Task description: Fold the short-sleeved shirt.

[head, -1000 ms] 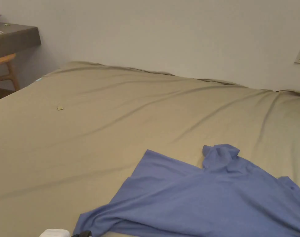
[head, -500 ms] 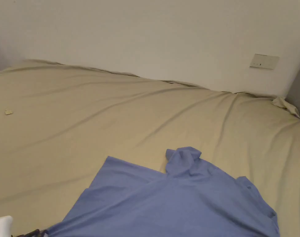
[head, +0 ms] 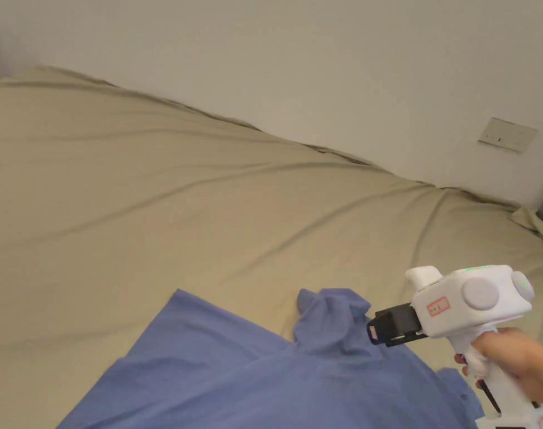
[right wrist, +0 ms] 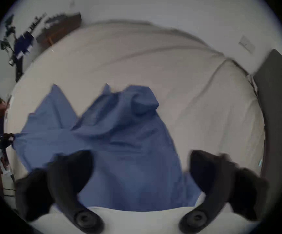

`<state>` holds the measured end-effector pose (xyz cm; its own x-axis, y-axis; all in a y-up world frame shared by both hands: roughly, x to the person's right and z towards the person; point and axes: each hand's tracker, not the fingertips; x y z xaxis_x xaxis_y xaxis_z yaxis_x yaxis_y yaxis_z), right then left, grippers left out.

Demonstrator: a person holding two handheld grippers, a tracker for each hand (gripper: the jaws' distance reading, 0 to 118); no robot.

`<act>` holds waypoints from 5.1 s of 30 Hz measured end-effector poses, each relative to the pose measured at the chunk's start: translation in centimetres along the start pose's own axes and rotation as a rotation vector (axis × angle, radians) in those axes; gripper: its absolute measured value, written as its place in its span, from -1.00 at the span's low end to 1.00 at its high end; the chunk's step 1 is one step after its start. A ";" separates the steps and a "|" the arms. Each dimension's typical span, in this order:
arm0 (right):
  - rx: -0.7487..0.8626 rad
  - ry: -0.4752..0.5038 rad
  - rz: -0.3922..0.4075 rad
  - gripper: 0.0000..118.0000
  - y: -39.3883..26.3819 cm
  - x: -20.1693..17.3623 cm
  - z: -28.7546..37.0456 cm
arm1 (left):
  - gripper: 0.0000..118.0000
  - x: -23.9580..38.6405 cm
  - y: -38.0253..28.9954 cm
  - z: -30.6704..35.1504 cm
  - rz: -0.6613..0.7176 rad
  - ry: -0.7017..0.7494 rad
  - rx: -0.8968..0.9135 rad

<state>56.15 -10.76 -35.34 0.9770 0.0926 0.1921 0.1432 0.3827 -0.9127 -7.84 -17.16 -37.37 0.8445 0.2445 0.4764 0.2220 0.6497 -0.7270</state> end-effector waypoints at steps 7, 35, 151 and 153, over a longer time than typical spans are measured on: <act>-0.102 -0.032 0.007 1.00 2.8 1.7 -7.2 | -0.96 0.4 0.0 0.0 -0.014 0.004 -0.017; 0.726 -0.146 -0.223 -0.94 2.1 1.9 27.6 | -0.96 8.2 30.0 8.5 -0.339 -0.121 0.374; 0.511 -0.164 -0.504 -0.93 -48.3 -23.4 22.9 | -0.53 -2.1 -10.6 8.6 -0.136 0.086 0.017; 0.434 -0.191 -0.499 -0.93 -48.2 -22.5 21.9 | -0.80 -1.9 -10.2 9.2 -0.149 0.056 0.062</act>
<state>23.82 -11.16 12.18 0.7598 -0.0448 0.6486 0.4534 0.7515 -0.4793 -16.25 -17.65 -26.27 0.8308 0.1031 0.5470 0.3176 0.7191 -0.6180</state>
